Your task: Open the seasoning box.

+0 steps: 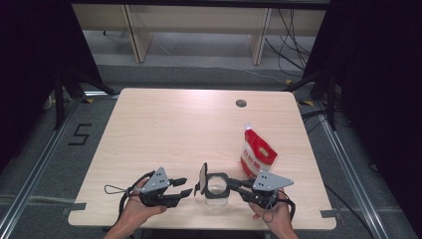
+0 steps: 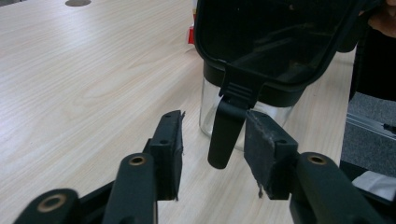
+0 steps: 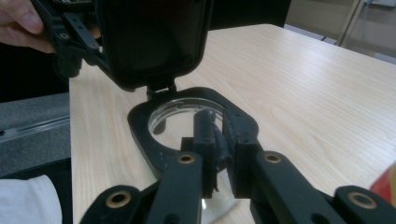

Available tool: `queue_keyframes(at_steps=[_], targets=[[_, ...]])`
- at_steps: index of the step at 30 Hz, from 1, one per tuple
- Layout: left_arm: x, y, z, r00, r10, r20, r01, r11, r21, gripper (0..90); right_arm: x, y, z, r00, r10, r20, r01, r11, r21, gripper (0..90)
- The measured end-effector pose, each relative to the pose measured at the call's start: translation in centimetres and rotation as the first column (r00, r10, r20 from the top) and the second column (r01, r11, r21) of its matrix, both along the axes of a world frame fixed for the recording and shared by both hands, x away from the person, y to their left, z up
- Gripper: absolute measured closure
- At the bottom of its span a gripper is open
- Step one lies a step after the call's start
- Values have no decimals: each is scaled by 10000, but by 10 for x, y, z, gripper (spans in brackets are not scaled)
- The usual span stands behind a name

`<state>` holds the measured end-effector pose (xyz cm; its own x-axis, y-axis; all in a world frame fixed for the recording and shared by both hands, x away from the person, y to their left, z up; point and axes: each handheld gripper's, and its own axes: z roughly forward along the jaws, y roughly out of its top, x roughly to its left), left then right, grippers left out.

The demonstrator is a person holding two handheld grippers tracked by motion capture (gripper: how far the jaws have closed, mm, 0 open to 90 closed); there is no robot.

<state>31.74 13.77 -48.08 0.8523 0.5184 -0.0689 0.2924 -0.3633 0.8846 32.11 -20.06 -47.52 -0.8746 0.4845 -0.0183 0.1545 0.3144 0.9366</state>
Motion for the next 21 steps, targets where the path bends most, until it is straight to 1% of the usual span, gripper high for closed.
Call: queue_keyframes(at_steps=[1, 2, 3, 4, 5, 6, 7, 8, 9, 10, 11, 12, 13, 14, 15, 16, 17, 18, 19, 20, 21], targets=[[-1, 1, -1, 10000, 35, -38, -35, 9999, 119, 509, -2, -1, 0, 9998, -132, -120, 133, 9999, 29, 814], [-3, 1, -1, 9999, 74, 100, -77, 9996, 278, 487, -3, -2, 0, 9998, -188, -102, 188, 9998, 6, 803], [-3, 1, -2, 9999, 14, 103, -18, 9992, 391, 455, -4, -3, 1, 9997, -197, -129, 197, 9998, 24, 786], [-5, 0, -3, 9999, 150, -19, -150, 9991, 393, 432, -3, -3, 0, 9998, -211, 14, 211, 9997, 81, 776], [-6, 0, -4, 9999, 141, 46, -143, 9984, 540, 420, -4, -4, 0, 9994, -330, 50, 329, 9994, 128, 761], [-6, 1, -3, 9998, 101, 151, -113, 9967, 801, 411, -5, -4, 0, 9994, -351, -42, 351, 9993, 115, 743], [-6, 1, -3, 9998, 154, 125, -164, 9963, 845, 400, -5, -5, 0, 9995, -284, -166, 284, 9996, 5, 720], [-6, 0, -3, 9998, 185, 61, -189, 9970, 746, 390, -7, -5, 0, 9987, -453, -252, 455, 9989, 69, 698], [-5, 0, -4, 9999, 117, 124, -126, 9970, 761, 375, -5, -6, -1, 9993, -329, -171, 328, 9995, -38, 668], [-6, -1, -4, 9996, 260, -107, -252, 9975, 667, 355, -5, -6, -1, 9984, -466, -307, 463, 9989, -94, 631], [-5, 0, -4, 9998, 187, -29, -184, 9966, 801, 346, -4, -6, -1, 9985, -469, -277, 467, 9989, -67, 604], [-6, -1, -4, 9997, 247, -81, -241, 9975, 660, 340, -6, -7, -2, 9966, -626, -535, 621, 9980, -108, 569], [-6, -1, -4, 9993, 208, -317, -188, 9980, 609, 335, -6, -8, -2, 9951, -721, -680, 710, 9973, -181, 543], [-7, -1, -3, 9993, 216, -293, -196, 9976, 662, 329, -7, -9, -2, 9941, -827, -696, 814, 9964, -221, 530], [-8, -2, -3, 9989, 353, -297, -334, 9976, 607, 319, -7, -10, -2, 9944, -784, -708, 777, 9969, -130, 510], [-9, -1, -3, 9994, 275, -209, -262, 9979, 586, 307, -9, -10, -2, 9912, -934, -934, 929, 9956, -102, 498], [-11, 1, -2, 9991, 295, -314, -271, 9969, 733, 300, -9, -12, -2, 9923, -932, -820, 924, 9956, -133, 490], [-12, 2, -2, 9990, 288, -330, -265, 9974, 663, 295, -11, -13, -1, 9886, -1141, -987, 1136, 9935, -105, 473], [-15, 2, -2, 9981, 420, -460, -388, 9969, 688, 291, -12, -13, -1, 9865, -1202, -1115, 1198, 9927, -106, 464], [-17, 3, -2, 9973, 475, -560, -437, 9967, 677, 285, -13, -16, -1, 9850, -1328, -1099, 1310, 9911, -236, 455], [-20, 3, -2, 9963, 567, -653, -521, 9962, 692, 278, -14, -18, -1, 9862, -1380, -920, 1358, 9903, -289, 448]])
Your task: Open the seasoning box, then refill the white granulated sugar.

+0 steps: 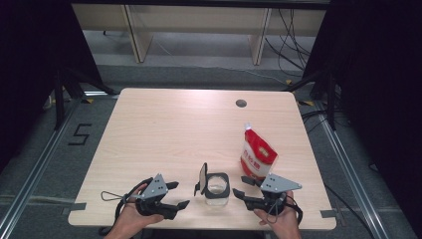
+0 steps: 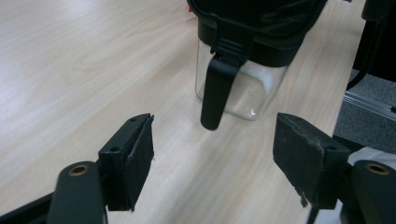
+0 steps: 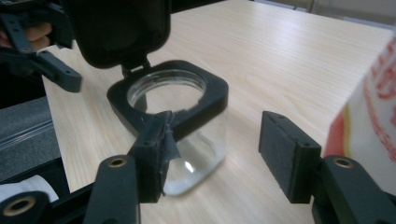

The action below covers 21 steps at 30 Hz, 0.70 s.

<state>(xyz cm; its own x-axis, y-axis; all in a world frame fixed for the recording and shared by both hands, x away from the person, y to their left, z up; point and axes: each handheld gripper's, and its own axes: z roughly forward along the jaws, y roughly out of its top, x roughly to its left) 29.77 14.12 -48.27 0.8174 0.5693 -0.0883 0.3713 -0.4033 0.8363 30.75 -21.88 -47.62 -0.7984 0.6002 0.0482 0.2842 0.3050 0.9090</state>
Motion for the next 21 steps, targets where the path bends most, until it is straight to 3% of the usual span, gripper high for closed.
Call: queue_keyframes(at_steps=[1, 2, 6, 7, 9, 12, 13, 14, 15, 16, 17, 19, 21], targets=[[-1, 1, 0, 9999, 8, 126, -8, 10000, 33, 273, -3, -1, 0, 9993, -121, -341, 122, 9999, 39, 442], [-4, 1, 0, 10000, 63, 8, -63, 10000, -33, 267, -3, -3, 0, 9998, -164, -104, 164, 9999, -45, 438], [-9, 2, 0, 9996, 291, -19, -290, 9992, 284, 225, -13, -12, -2, 9965, -577, -608, 574, 9983, -53, 420], [-11, 1, 0, 9990, 419, -177, -415, 9989, 215, 212, -15, -15, -2, 9966, -699, -435, 693, 9975, -148, 414], [-12, 1, -1, 9993, 372, -14, -371, 9987, 363, 179, -19, -20, -4, 9929, -988, -665, 987, 9951, -48, 397], [-12, 3, -2, 9994, 354, -7, -351, 9948, 953, 171, -23, -28, -5, 9837, -1469, -1033, 1475, 9891, -23, 378], [-11, 2, -4, 9997, 255, -33, -251, 9966, 788, 167, -24, -30, -5, 9822, -1511, -1113, 1519, 9884, -8, 376], [-12, 0, -7, 9988, 475, -142, -465, 9970, 614, 167, -23, -31, -6, 9826, -1537, -1042, 1544, 9880, -11, 376], [-13, -1, -7, 9987, 477, -162, -465, 9966, 681, 165, -21, -34, -6, 9853, -1502, -814, 1495, 9887, -141, 372], [-13, -1, -7, 9994, 328, -147, -313, 9956, 880, 165, -22, -34, -6, 9820, -1667, -885, 1660, 9860, -148, 366], [-13, -1, -8, 9996, 296, -10, -294, 9941, 1040, 165, -19, -36, -7, 9841, -1690, -555, 1673, 9853, -334, 355], [-14, -1, -9, 9995, 305, -5, -303, 9937, 1077, 163, -22, -36, -7, 9745, -2002, -1014, 1990, 9798, -222, 334], [-14, -1, -8, 9993, 357, 117, -368, 9932, 1109, 161, -18, -40, -8, 9738, -2200, -571, 2190, 9754, -234, 296]])
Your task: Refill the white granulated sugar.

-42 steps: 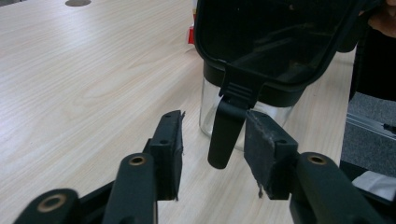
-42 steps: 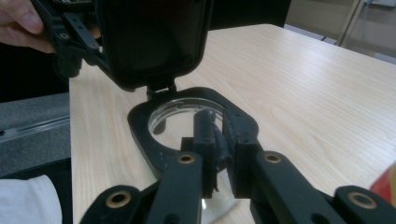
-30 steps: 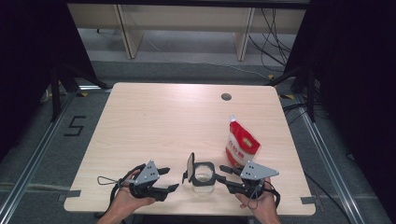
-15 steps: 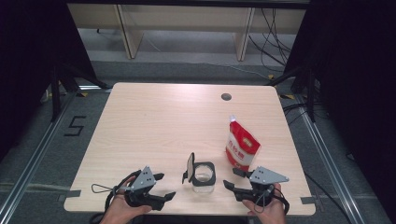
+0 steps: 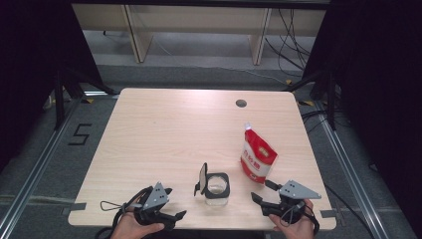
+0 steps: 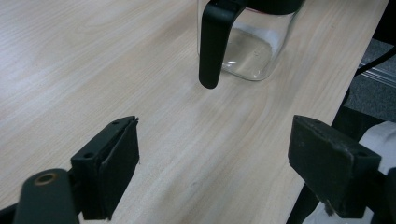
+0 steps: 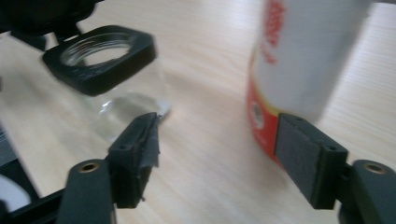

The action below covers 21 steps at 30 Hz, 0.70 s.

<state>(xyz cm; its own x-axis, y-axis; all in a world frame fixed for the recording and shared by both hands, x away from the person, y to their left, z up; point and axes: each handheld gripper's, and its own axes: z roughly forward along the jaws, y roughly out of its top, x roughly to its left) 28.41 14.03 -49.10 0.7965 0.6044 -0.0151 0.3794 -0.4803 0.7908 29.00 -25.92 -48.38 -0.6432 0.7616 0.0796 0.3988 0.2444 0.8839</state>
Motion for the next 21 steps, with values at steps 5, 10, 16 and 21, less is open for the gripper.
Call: queue_keyframes(at_steps=[5, 10, 16, 21], targets=[[0, 1, 1, 10000, -24, 43, 23, 9998, 177, 161, 4, -12, 0, 9978, -657, 78, 657, 9978, 7, 270], [-1, 1, -1, 9998, -90, 171, 86, 9997, 229, 162, 6, -17, 0, 9896, -1439, -28, 1439, 9895, 153, 217], [1, 2, -2, 9999, -2, 156, -4, 9993, 373, 164, 21, -16, -2, 9891, -1371, 536, 1376, 9905, -66, 180], [1, 3, -2, 9998, 6, 199, -10, 9998, 174, 166, 31, -4, -6, 9927, -1173, 288, 1170, 9931, 108, 163]])
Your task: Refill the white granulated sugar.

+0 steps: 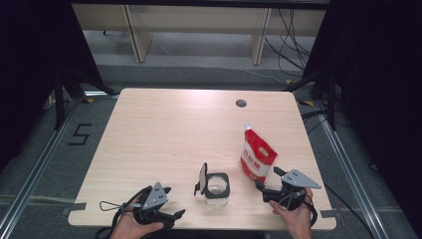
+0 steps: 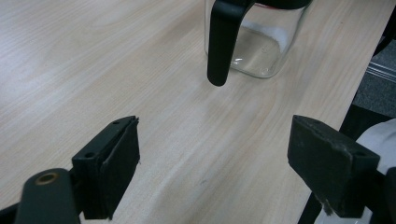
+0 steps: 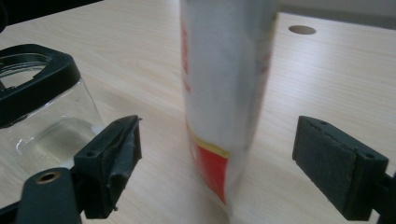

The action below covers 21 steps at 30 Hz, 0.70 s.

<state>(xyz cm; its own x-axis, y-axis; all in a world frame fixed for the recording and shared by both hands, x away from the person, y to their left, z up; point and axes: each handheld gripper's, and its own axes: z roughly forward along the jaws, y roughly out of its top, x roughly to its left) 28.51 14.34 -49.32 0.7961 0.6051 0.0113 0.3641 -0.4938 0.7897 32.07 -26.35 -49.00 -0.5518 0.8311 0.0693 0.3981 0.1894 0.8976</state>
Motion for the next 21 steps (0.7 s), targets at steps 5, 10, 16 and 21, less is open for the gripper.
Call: queue_keyframes(at_steps=[5, 10, 16, 21], targets=[[0, 1, 1, 9999, -11, -109, 12, 9999, 151, 170, 13, 7, -1, 9956, 271, 900, -266, 9996, -75, 158], [-2, -1, 1, 10000, -36, -65, 35, 10000, -85, 175, 27, 12, -5, 9938, 229, 1088, -244, 9996, 120, 157], [-1, 1, 1, 9996, -161, -213, 162, 9999, 47, 178, 37, 15, -11, 9885, 140, 1505, -179, 9995, 246, 158], [-1, 0, 0, 9998, -190, 34, 190, 9998, 59, 180, 40, 21, -16, 9880, 212, 1530, -256, 9993, 271, 181]])
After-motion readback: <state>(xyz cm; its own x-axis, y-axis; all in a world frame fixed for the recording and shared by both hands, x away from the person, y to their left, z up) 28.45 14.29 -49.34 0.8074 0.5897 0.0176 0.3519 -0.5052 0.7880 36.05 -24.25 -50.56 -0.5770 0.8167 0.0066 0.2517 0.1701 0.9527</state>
